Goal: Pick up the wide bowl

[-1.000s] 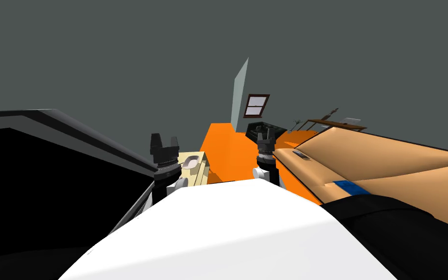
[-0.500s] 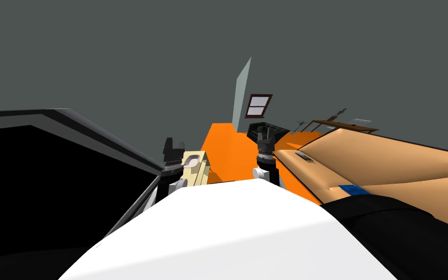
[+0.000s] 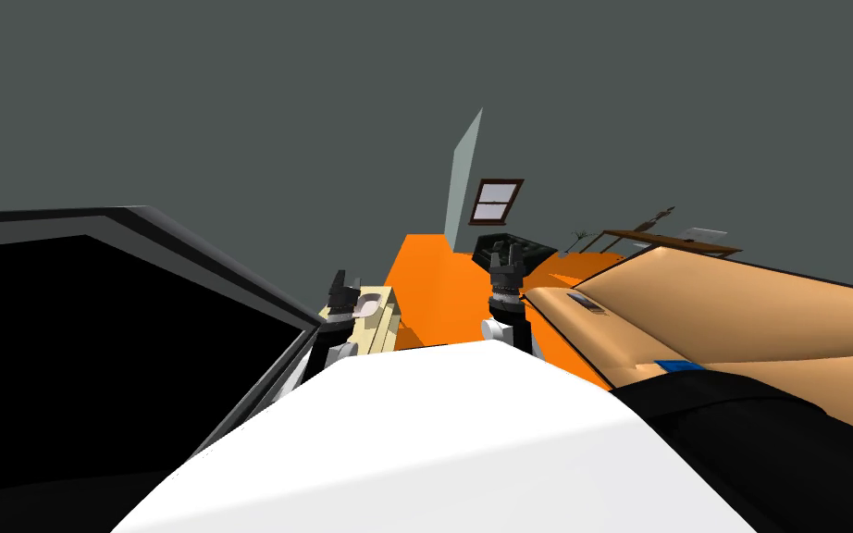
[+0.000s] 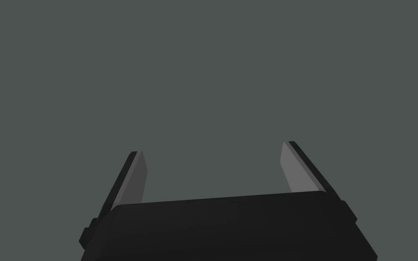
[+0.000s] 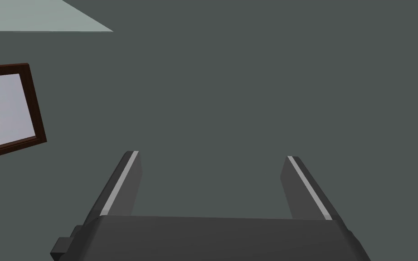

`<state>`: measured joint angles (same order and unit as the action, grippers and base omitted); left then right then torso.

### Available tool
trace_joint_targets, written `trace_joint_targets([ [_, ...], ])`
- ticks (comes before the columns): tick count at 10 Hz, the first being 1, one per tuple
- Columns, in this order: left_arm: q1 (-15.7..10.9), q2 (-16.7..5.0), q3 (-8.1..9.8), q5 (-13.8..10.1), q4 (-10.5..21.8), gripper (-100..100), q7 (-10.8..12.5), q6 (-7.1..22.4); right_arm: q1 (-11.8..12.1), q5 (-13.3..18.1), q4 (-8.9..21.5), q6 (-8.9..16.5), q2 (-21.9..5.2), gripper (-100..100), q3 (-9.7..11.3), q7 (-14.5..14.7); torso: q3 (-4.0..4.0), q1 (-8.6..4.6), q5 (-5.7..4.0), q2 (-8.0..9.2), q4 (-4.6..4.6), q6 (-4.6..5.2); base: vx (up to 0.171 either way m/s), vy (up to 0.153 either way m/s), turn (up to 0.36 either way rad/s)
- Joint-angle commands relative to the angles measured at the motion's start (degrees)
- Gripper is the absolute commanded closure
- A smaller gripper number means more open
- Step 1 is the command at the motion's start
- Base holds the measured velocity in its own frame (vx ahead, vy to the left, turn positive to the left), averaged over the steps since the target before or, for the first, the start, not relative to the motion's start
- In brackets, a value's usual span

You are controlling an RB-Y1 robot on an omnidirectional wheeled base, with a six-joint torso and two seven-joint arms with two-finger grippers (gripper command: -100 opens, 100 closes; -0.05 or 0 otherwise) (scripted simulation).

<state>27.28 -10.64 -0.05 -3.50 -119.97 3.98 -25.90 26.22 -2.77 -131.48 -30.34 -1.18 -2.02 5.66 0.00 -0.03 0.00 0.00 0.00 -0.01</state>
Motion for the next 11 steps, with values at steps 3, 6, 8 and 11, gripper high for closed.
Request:
trace_joint_targets([
  [3,-2.16,-3.03,-0.61,-2.26,5.82,-100,2.29,3.66,0.0,0.0,0.0,0.0,0.0,0,0.0,0.0,0.0,0.0,0.0,-0.01,0.0,0.01,-0.005,-0.01,0.033],
  [6,-2.84,-4.27,-1.03,-3.18,8.2,-100,3.18,4.98,0.0,0.0,0.0,0.0,0.0,0,0.0,0.0,0.0,0.01,0.0,0.0,0.0,0.01,-0.002,-0.007,0.02],
  [8,-3.56,-5.53,-1.5,-4.12,10.63,-100,4.07,6.32,0.0,0.0,0.0,0.0,0.0,0,0.0,0.0,0.0,0.02,0.0,-0.01,0.0,0.01,-0.003,-0.004,0.016],
  [11,-5.95,-9.43,-3.25,-6.99,17.13,-100,6.72,10.37,0.0,0.0,0.0,0.0,0.0,0,0.0,0.0,0.0,0.03,0.01,0.0,0.0,0.01,-0.007,-0.005,0.013],
])
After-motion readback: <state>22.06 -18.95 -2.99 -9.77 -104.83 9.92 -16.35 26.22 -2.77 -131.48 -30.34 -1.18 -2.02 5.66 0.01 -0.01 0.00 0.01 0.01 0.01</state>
